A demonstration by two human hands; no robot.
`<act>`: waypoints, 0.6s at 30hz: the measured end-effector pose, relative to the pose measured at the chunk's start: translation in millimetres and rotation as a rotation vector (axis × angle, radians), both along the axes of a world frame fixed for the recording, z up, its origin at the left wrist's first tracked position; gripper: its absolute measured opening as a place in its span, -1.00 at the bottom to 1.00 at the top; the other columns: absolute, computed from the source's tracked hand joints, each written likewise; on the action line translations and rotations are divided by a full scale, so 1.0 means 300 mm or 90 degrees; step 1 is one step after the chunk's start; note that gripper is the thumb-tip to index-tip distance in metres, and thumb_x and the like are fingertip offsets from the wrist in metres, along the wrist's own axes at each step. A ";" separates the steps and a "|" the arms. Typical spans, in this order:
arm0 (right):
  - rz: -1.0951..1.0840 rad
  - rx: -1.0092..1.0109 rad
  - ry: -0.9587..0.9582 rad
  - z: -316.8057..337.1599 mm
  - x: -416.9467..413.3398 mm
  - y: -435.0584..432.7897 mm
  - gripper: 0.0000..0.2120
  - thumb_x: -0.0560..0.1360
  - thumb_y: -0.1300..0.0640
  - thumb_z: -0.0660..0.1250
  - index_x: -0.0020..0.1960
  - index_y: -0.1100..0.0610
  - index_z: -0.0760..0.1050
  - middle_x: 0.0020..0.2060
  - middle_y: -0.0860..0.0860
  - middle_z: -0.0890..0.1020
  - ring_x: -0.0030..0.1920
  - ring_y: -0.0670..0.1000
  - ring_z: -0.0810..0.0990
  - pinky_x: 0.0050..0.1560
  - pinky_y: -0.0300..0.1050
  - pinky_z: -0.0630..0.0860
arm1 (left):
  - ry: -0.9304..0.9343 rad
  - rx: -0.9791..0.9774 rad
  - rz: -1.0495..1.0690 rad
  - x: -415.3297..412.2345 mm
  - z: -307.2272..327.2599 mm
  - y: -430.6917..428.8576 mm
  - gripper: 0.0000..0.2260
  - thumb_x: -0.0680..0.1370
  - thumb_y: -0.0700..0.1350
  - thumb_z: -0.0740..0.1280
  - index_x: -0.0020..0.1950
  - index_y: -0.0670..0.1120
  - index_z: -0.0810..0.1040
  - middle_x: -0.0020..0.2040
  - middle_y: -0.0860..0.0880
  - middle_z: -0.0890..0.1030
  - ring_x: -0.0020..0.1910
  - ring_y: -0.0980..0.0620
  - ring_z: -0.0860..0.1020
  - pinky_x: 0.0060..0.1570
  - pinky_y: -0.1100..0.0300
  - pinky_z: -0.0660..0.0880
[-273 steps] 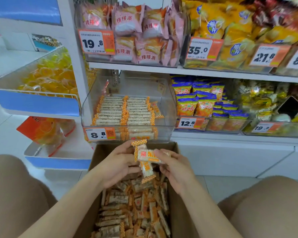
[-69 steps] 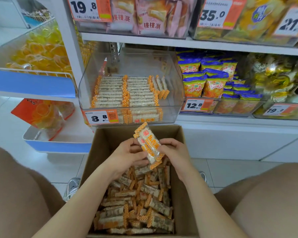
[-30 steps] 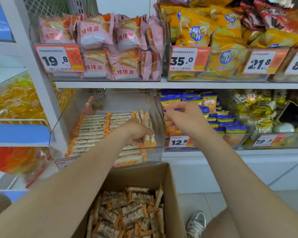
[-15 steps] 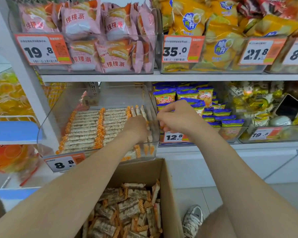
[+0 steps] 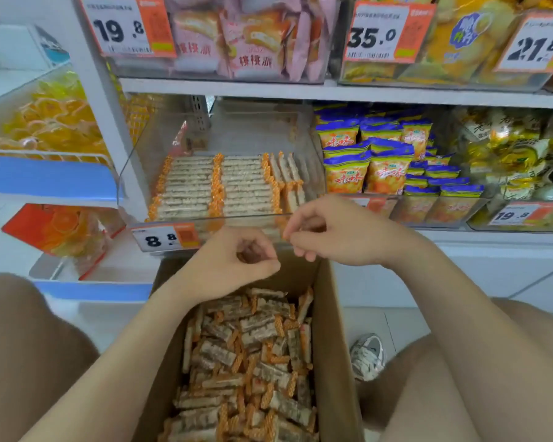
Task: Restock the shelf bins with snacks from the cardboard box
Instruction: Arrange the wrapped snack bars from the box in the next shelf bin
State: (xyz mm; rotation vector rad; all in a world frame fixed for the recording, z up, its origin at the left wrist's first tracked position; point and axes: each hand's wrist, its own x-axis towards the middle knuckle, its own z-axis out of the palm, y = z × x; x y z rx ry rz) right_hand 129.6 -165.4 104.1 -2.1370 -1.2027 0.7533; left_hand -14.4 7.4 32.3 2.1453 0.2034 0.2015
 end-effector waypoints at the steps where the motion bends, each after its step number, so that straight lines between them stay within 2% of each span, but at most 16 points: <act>1: 0.039 -0.051 -0.005 -0.031 -0.028 0.002 -0.90 0.63 0.11 0.34 0.07 0.02 0.64 -0.19 -0.04 0.74 -0.20 -0.09 0.72 -0.09 -0.10 0.66 | 0.078 0.012 -0.039 -0.028 -0.050 0.001 -0.96 0.56 -0.02 0.51 -0.07 0.06 0.70 -0.13 0.07 0.71 -0.11 0.11 0.66 -0.01 0.21 0.58; 3: 0.116 -0.150 -0.046 -0.119 -0.085 0.017 -0.86 0.65 0.08 0.31 0.13 0.00 0.63 -0.17 -0.13 0.69 -0.19 -0.17 0.66 -0.17 -0.24 0.54 | 0.229 0.058 -0.091 -0.068 -0.182 0.005 -0.94 0.59 0.05 0.46 -0.06 0.11 0.68 -0.10 0.12 0.69 -0.09 0.19 0.64 0.01 0.22 0.57; 5: 0.174 -0.251 -0.072 -0.239 -0.135 0.044 -0.78 0.66 0.08 0.28 0.22 0.03 0.63 -0.08 -0.15 0.65 -0.08 -0.13 0.62 -0.08 -0.18 0.55 | 0.342 0.123 -0.088 -0.100 -0.331 0.009 -0.94 0.61 0.05 0.41 -0.05 0.13 0.65 -0.08 0.14 0.65 -0.06 0.19 0.61 0.05 0.14 0.59; 7: 0.205 -0.329 -0.059 -0.371 -0.174 0.074 -0.74 0.65 0.11 0.26 0.24 0.12 0.65 0.02 0.01 0.70 0.01 0.04 0.66 0.04 0.02 0.63 | 0.401 0.136 -0.071 -0.132 -0.466 0.006 -0.94 0.62 0.02 0.37 -0.02 0.10 0.63 -0.05 0.11 0.64 -0.04 0.11 0.60 0.08 0.03 0.61; 8: 0.208 -0.354 -0.052 -0.440 -0.184 0.086 -0.73 0.66 0.13 0.24 0.24 0.17 0.65 0.02 0.06 0.70 -0.01 0.08 0.66 -0.01 0.05 0.64 | 0.419 0.119 -0.064 -0.150 -0.524 0.003 -0.92 0.63 0.01 0.36 0.00 0.06 0.64 -0.04 0.08 0.65 -0.04 0.08 0.61 0.08 0.00 0.61; 10: 0.199 -0.378 -0.048 -0.563 -0.199 0.099 -0.74 0.68 0.16 0.23 0.29 0.12 0.61 -0.07 -0.05 0.61 -0.09 -0.01 0.60 -0.14 -0.10 0.55 | 0.441 0.101 -0.053 -0.180 -0.614 -0.003 -0.88 0.65 -0.02 0.33 0.04 0.01 0.64 -0.02 0.03 0.66 -0.04 0.03 0.62 0.07 -0.02 0.62; 11: 0.182 -0.378 -0.043 -0.625 -0.204 0.101 -0.72 0.69 0.17 0.23 0.34 0.09 0.59 -0.08 -0.09 0.56 -0.08 -0.04 0.57 -0.12 -0.14 0.52 | 0.450 0.102 -0.049 -0.193 -0.652 -0.006 -0.88 0.66 -0.03 0.31 0.07 0.01 0.64 0.00 0.02 0.66 -0.04 0.02 0.61 0.06 -0.01 0.61; 13: 0.148 -0.393 -0.028 -0.752 -0.214 0.105 -0.77 0.67 0.16 0.24 0.24 0.01 0.61 0.06 -0.04 0.58 0.06 0.04 0.59 0.08 -0.03 0.56 | 0.484 0.091 -0.041 -0.214 -0.732 -0.004 -0.86 0.66 -0.04 0.30 0.14 0.02 0.63 0.09 0.00 0.65 0.02 0.01 0.59 0.09 0.04 0.59; 14: 0.131 -0.413 -0.023 -0.817 -0.223 0.102 -0.80 0.66 0.16 0.24 0.15 -0.04 0.61 0.20 0.02 0.58 0.18 0.10 0.58 0.23 0.04 0.53 | 0.501 0.077 -0.040 -0.223 -0.767 -0.001 -0.85 0.66 -0.04 0.30 0.18 0.02 0.63 0.15 0.00 0.63 0.08 0.01 0.58 0.12 0.07 0.57; 15: 0.116 -0.437 -0.013 -0.872 -0.233 0.098 -0.80 0.66 0.17 0.24 0.12 -0.05 0.60 0.27 0.05 0.54 0.27 0.15 0.55 0.28 0.04 0.47 | 0.517 0.064 -0.042 -0.229 -0.798 0.005 -0.83 0.66 -0.05 0.31 0.22 0.03 0.62 0.22 0.01 0.60 0.14 0.01 0.56 0.15 0.09 0.55; 16: 0.107 -0.465 0.008 -0.923 -0.246 0.091 -0.78 0.66 0.20 0.22 0.18 -0.02 0.59 0.27 0.08 0.51 0.27 0.18 0.55 0.20 -0.01 0.47 | 0.533 0.053 -0.048 -0.234 -0.829 0.010 -0.80 0.66 -0.06 0.32 0.26 0.04 0.62 0.29 0.01 0.57 0.21 0.00 0.55 0.20 0.10 0.54; 18: 0.108 -0.526 0.061 -1.012 -0.271 0.075 -0.65 0.67 0.27 0.19 0.43 0.10 0.47 0.34 0.17 0.46 0.18 0.19 0.59 0.03 -0.02 0.57 | 0.573 0.036 -0.068 -0.241 -0.882 0.019 -0.71 0.65 -0.06 0.35 0.38 0.03 0.55 0.39 -0.02 0.52 0.31 -0.04 0.52 0.29 0.07 0.51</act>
